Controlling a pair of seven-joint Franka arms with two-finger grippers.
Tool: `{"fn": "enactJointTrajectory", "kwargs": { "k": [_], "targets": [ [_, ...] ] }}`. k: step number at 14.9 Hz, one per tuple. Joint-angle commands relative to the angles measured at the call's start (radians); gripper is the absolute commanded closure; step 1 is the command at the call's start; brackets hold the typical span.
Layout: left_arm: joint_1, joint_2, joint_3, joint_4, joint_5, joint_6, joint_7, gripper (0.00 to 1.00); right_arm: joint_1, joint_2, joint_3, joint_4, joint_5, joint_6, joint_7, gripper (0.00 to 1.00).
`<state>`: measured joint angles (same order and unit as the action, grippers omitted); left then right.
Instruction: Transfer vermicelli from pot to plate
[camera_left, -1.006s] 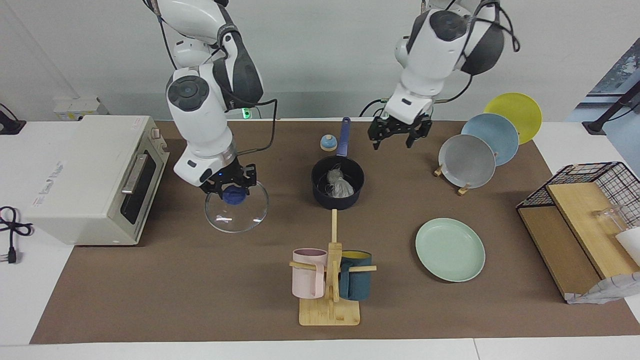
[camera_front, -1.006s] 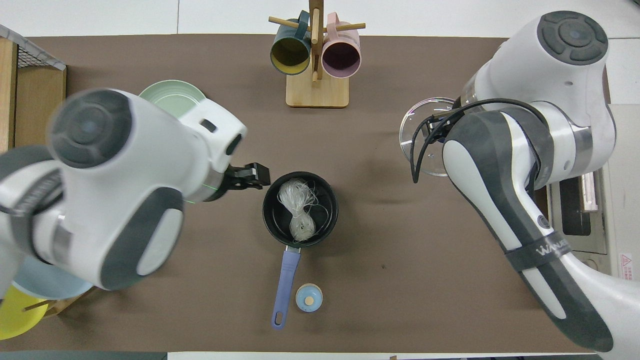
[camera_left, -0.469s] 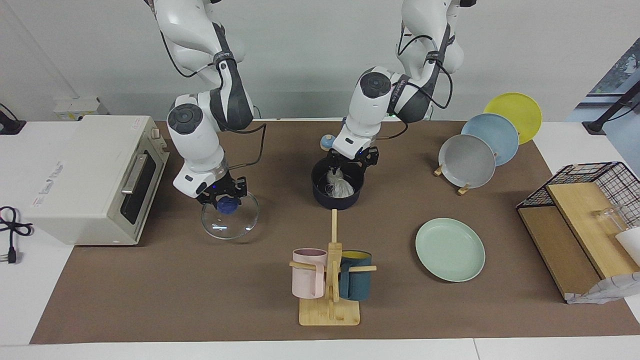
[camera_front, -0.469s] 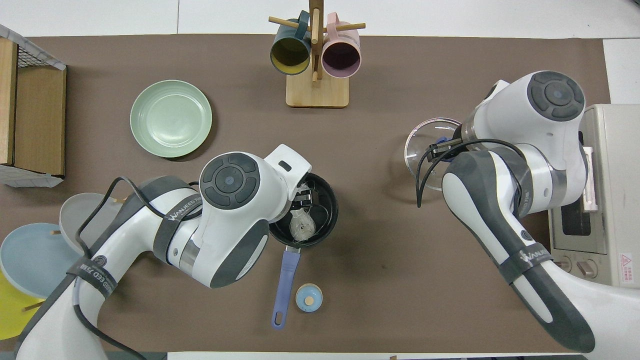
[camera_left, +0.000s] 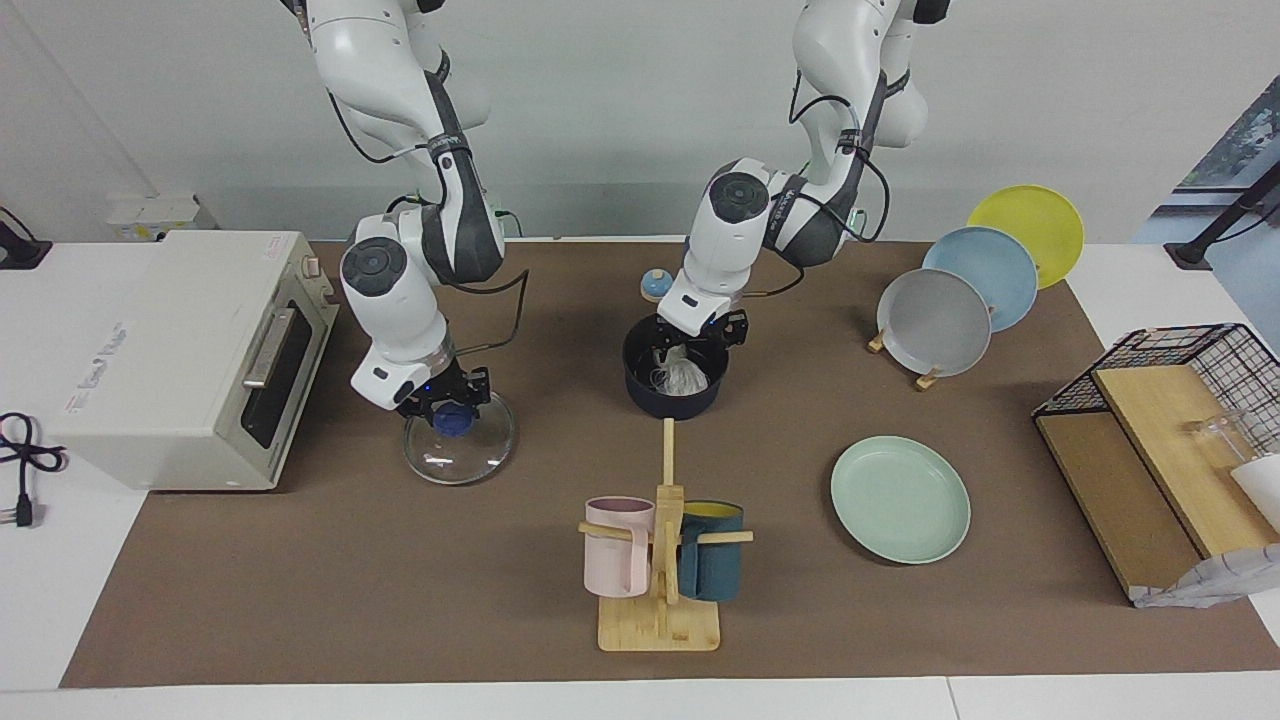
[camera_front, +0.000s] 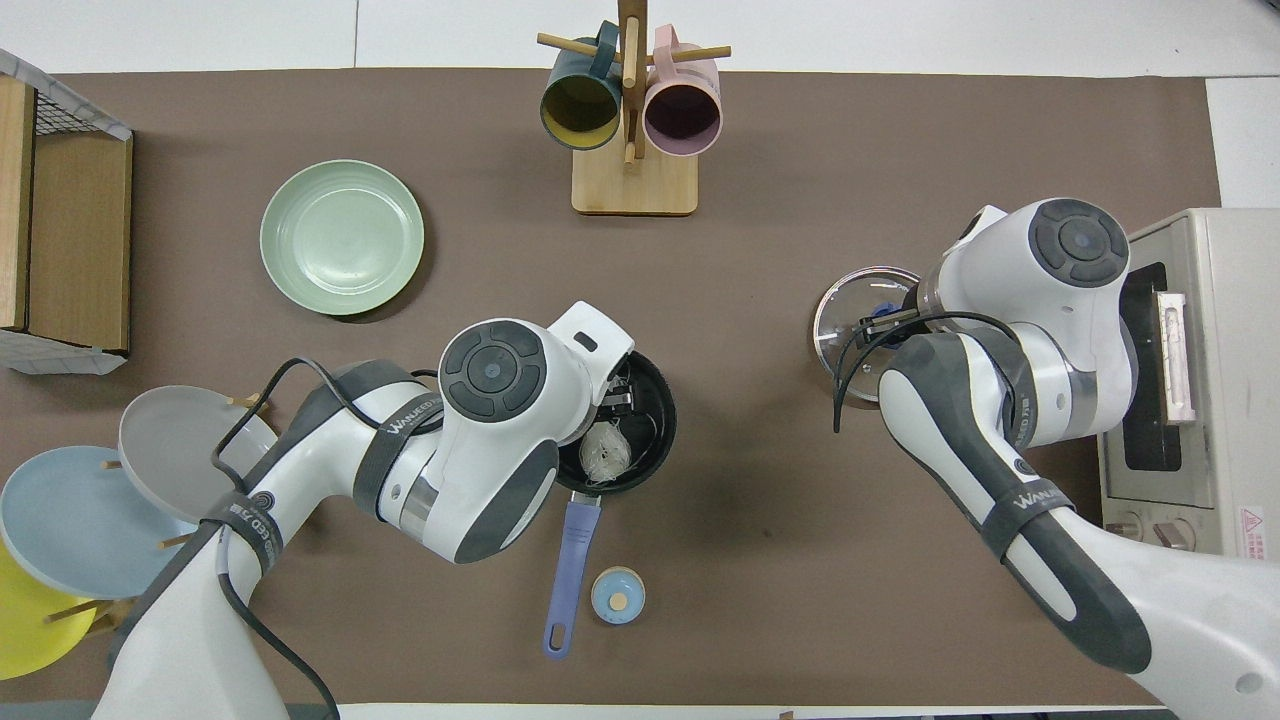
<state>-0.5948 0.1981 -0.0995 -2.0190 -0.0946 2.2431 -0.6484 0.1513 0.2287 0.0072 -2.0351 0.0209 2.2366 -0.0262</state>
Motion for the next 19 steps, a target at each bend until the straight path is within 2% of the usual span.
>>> {"fn": "enactJointTrajectory", "kwargs": {
  "k": [1,2,3,4,5,6,8,9,12,15,17,19],
  "targets": [
    [-0.04,0.026,0.015,-0.017,-0.008,0.052,-0.028,0.0,-0.021,-0.02,0.01,-0.048,0.007,0.041,-0.027,0.4],
    [-0.042,0.033,0.015,-0.017,-0.008,0.052,-0.03,0.0,-0.021,-0.022,0.01,-0.053,0.007,0.046,-0.027,0.39],
    [-0.054,0.035,0.017,-0.015,-0.007,0.05,-0.03,0.0,-0.022,-0.022,0.01,-0.053,0.007,0.046,-0.029,0.31],
    [-0.057,0.035,0.018,-0.015,-0.007,0.047,-0.028,0.0,-0.021,-0.022,0.01,-0.051,0.007,0.046,-0.026,0.08],
    [-0.057,0.035,0.018,-0.014,-0.002,0.043,-0.028,0.09,-0.022,-0.02,0.01,-0.041,0.007,0.035,-0.026,0.0],
    [-0.059,0.035,0.018,-0.011,0.004,0.038,-0.028,0.29,-0.022,-0.023,0.01,-0.022,0.007,0.022,-0.027,0.0],
    [-0.059,0.035,0.018,-0.009,0.004,0.036,-0.03,0.92,-0.021,-0.046,0.008,0.044,0.007,-0.079,-0.026,0.0],
    [-0.059,0.035,0.018,-0.004,0.007,0.035,-0.03,1.0,-0.021,-0.058,0.007,0.094,0.007,-0.157,-0.026,0.0],
    [-0.057,0.027,0.02,0.022,0.007,0.006,-0.028,1.0,-0.062,-0.091,0.005,0.264,-0.018,-0.426,-0.027,0.0],
    [-0.043,0.008,0.024,0.126,0.006,-0.15,-0.027,1.0,-0.073,-0.123,0.004,0.41,-0.068,-0.63,-0.027,0.0],
    [-0.011,-0.017,0.024,0.198,0.006,-0.262,-0.022,1.0,-0.094,-0.166,0.005,0.444,-0.07,-0.721,-0.024,0.0],
    [0.044,-0.039,0.024,0.296,0.006,-0.394,-0.011,1.0,-0.099,-0.218,0.005,0.408,-0.068,-0.749,-0.018,0.0]
  ]
}}
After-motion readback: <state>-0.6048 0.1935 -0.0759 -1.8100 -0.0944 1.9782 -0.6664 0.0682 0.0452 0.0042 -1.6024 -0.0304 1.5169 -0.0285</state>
